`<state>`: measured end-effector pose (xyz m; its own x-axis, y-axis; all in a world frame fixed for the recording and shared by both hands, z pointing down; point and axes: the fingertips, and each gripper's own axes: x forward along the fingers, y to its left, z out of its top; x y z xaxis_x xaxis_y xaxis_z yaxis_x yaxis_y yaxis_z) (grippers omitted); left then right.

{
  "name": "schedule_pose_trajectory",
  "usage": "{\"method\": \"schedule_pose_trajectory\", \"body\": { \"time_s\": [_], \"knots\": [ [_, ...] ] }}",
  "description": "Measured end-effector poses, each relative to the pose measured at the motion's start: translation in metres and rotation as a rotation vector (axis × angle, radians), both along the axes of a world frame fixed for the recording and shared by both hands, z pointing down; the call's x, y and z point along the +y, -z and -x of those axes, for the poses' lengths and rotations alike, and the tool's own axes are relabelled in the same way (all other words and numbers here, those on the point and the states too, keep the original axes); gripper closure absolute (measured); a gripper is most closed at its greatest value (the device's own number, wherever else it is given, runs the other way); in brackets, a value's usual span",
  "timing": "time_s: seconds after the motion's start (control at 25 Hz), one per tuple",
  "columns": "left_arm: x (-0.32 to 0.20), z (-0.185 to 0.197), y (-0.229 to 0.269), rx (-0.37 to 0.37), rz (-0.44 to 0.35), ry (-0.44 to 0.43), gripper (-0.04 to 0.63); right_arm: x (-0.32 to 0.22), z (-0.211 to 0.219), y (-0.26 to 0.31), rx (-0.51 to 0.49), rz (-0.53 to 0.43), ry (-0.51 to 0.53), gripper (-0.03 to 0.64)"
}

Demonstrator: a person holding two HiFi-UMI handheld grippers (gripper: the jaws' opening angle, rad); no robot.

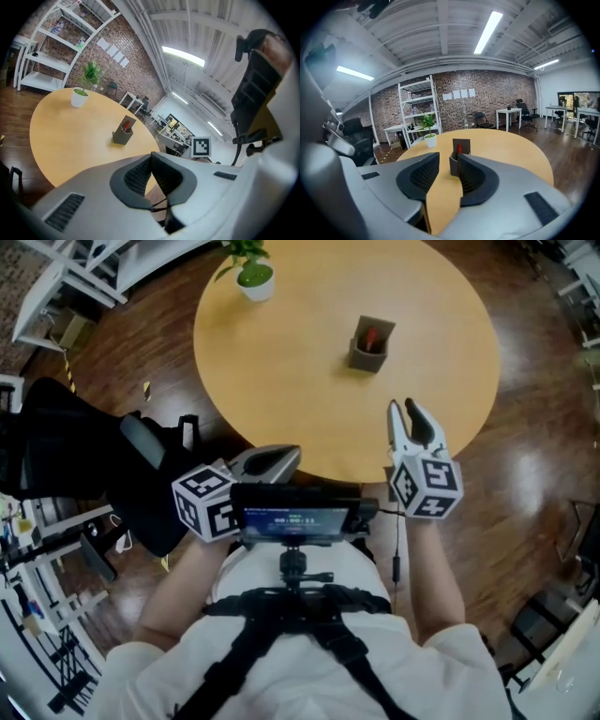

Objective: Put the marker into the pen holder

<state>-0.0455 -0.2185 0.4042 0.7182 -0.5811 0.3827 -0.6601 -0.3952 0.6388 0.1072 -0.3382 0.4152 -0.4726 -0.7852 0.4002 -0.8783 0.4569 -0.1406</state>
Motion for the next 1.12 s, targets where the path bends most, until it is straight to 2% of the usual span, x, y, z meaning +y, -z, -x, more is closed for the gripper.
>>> {"method": "schedule_pose_trajectory", "body": {
  "time_s": [0.36, 0.68, 1.12],
  "knots": [
    [0.004, -0.012, 0.002, 0.007, -0.018, -0.055, 0.6, 0.06, -0.02, 0.004, -0.008, 0.037, -0.066, 0.506],
    [0.007, -0.016, 0.006, 0.011, -0.036, -0.097, 0.6, 0.07, -0.026, 0.005, 0.024, 0.038, -0.104, 0.506],
    [0.015, -0.001, 0.005, 0.02, -0.041, -0.14, 0.6, 0.083, -0.003, 0.013, 0.019, 0.047, -0.136, 0.506]
  ]
}}
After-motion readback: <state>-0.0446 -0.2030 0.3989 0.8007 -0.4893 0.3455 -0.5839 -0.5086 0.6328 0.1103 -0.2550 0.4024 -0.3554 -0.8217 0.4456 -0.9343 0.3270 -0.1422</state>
